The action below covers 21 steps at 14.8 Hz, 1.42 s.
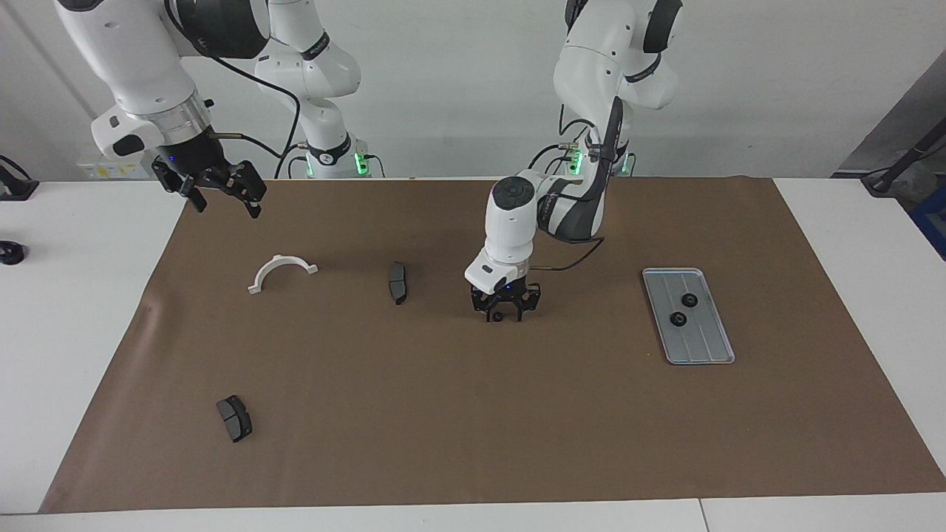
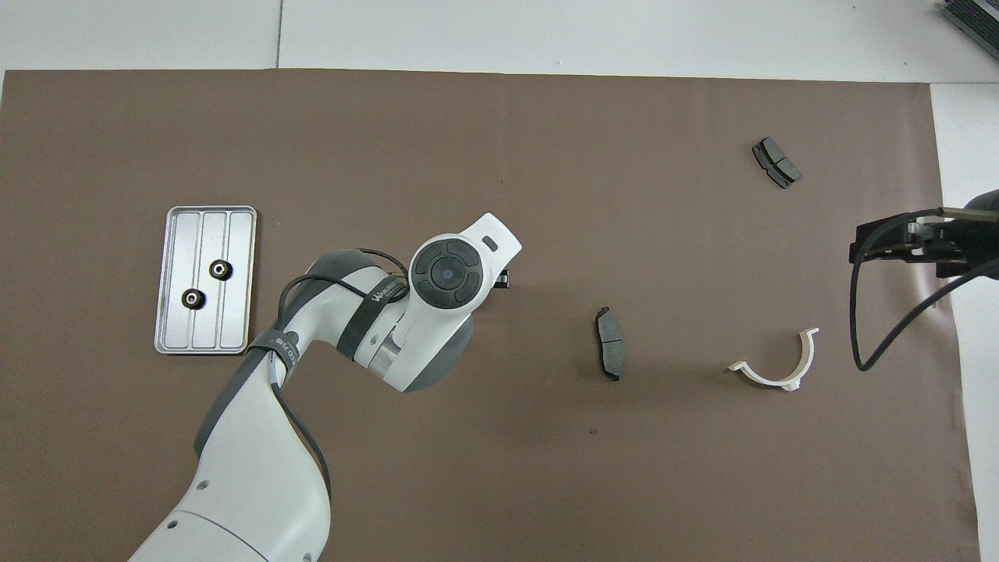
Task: Pick bearing gear from pile to tray
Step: 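Lower the bearing onto the tray and open the left gripper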
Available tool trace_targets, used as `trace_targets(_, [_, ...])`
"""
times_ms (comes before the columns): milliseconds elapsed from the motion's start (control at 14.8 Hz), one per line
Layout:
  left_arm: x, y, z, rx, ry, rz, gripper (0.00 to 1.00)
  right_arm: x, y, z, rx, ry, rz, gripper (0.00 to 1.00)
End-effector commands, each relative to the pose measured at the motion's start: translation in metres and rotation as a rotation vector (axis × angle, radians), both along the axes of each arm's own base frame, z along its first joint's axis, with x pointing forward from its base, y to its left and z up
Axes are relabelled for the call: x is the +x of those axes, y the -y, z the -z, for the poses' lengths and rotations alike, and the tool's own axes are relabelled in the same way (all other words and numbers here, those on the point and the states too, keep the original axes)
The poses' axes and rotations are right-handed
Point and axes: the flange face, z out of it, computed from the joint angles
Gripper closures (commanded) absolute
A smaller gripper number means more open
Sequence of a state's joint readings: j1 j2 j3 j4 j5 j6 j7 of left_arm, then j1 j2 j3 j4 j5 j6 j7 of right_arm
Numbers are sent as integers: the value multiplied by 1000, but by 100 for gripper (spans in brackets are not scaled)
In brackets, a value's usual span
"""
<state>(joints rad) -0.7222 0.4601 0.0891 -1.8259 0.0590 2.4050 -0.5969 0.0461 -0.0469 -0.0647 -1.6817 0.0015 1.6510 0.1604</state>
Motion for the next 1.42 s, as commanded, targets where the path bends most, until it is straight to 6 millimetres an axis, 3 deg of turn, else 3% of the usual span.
trace_targets(0, [-6, -3, -5, 5, 20, -5, 50, -9, -1, -2, 20, -8, 14, 0])
trace_targets(136, [-8, -1, -6, 7, 20, -1, 79, -10, -1, -1, 21, -13, 17, 0])
trace_targets(271, [-7, -2, -5, 12, 18, -2, 93, -17, -1, -3, 22, -36, 19, 0])
trace_targets(407, [-7, -7, -5, 27, 1, -10, 100, -17, -3, -5, 22, -28, 13, 0])
trace_targets(610, [1, -32, -24, 61, -27, -49, 100, -16, -3, -4, 23, -30, 16, 0])
trace_targets(745, [6, -64, -44, 74, -35, -84, 100, -15, -8, -5, 22, -22, 1, 0])
trace_targets(949, [15, -134, -69, 67, -33, -49, 100, -15, -7, -6, 22, -21, -4, 0])
trace_targets(1355, [21, -265, -80, 77, -58, 24, 100, -15, -8, -6, 22, -22, -5, 0])
